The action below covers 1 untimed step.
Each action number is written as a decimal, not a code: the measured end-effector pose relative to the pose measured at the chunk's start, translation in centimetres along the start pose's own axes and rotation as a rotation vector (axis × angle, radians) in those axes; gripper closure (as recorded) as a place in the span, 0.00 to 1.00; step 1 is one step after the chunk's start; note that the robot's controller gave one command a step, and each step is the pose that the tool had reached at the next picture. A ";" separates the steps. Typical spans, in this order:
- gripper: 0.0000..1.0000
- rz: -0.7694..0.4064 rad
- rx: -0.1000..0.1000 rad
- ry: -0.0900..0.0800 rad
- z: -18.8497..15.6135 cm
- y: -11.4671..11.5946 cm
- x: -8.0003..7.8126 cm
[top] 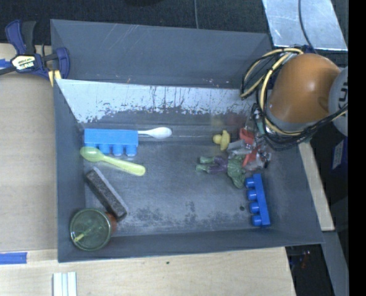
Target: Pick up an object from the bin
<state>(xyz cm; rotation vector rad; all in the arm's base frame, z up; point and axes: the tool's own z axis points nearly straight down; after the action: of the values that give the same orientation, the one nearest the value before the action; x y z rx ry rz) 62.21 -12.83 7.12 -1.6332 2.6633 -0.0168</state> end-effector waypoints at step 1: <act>1.00 0.001 -0.005 0.001 -2.9 0.1 0.0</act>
Offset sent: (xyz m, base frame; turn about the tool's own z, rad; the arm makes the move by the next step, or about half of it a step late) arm -0.0018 0.0008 0.1195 0.0001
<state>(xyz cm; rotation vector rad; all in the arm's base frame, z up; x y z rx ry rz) 62.07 -12.75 9.98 -1.6341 2.6662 -0.0110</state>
